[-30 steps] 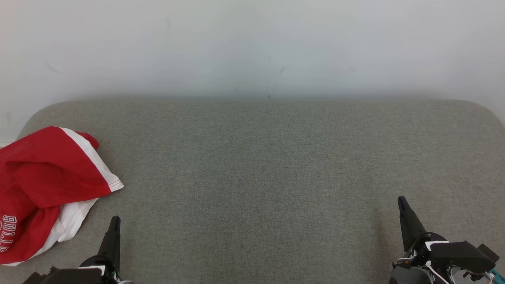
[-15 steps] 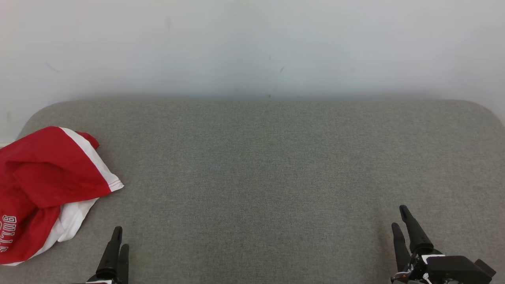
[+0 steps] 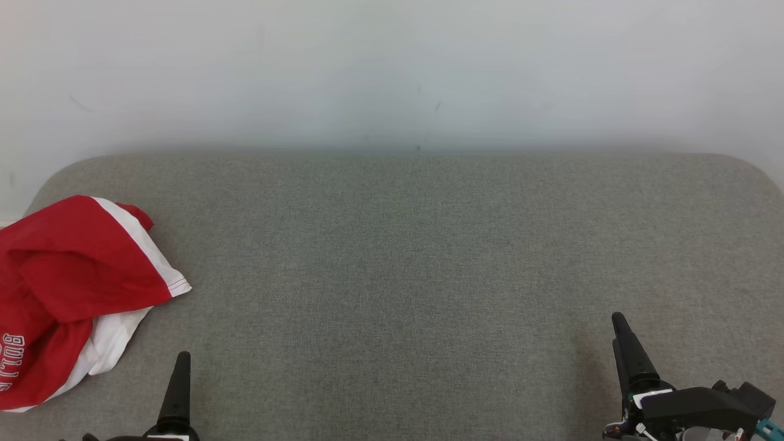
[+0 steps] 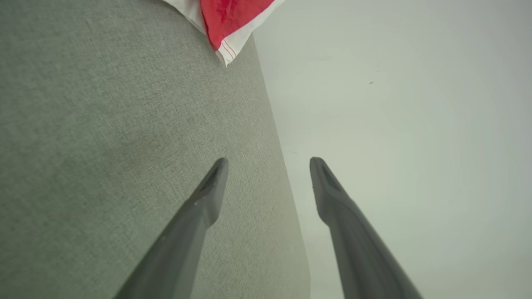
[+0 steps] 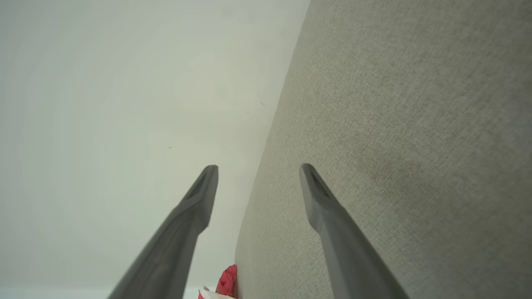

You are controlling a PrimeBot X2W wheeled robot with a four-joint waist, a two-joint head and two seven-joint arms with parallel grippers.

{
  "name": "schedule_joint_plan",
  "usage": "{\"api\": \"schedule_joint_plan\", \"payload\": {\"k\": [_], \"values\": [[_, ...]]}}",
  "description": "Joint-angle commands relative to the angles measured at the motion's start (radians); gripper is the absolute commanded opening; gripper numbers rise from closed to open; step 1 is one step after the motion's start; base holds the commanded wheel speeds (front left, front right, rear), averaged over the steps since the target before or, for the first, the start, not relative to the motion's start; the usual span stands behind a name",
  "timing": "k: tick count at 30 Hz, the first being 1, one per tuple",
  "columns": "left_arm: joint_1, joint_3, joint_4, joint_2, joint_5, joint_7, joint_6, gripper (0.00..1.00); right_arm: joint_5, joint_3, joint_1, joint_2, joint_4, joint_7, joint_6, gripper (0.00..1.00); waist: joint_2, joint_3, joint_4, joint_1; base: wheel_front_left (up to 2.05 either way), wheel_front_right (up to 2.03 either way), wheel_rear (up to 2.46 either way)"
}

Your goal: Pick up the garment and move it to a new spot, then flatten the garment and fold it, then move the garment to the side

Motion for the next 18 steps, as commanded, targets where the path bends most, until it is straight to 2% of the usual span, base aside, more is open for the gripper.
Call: {"api": "schedule_joint_plan", "payload": {"k": [1, 5, 12, 18], "values": [[-0.025, 0.002, -0.013, 0.008, 0.062, -0.013, -0.002, 1.0, -0.065, 0.007, -0.025, -0.011, -0.015, -0.013, 0.0, 1.0, 0.0, 0.0, 0.0, 0.0, 0.0, 0.0, 0.0], [-0.024, 0.003, -0.013, 0.007, 0.138, -0.026, -0.002, 1.0, -0.139, 0.01, -0.024, -0.009, -0.014, -0.025, 0.0, 1.0, 0.0, 0.001, 0.0, 0.0, 0.0, 0.0, 0.0], [-0.022, 0.01, -0.013, 0.003, 0.34, -0.059, 0.008, 1.0, -0.31, 0.005, -0.02, 0.004, -0.005, -0.058, 0.0, 1.0, 0.0, 0.001, -0.001, 0.0, 0.0, 0.0, 0.0], [-0.019, 0.007, -0.015, 0.001, 0.447, -0.082, 0.012, 1.0, -0.41, 0.004, -0.022, 0.006, -0.006, -0.081, -0.001, 1.0, 0.0, 0.003, -0.002, 0.0, 0.0, 0.0, 0.0]]}}
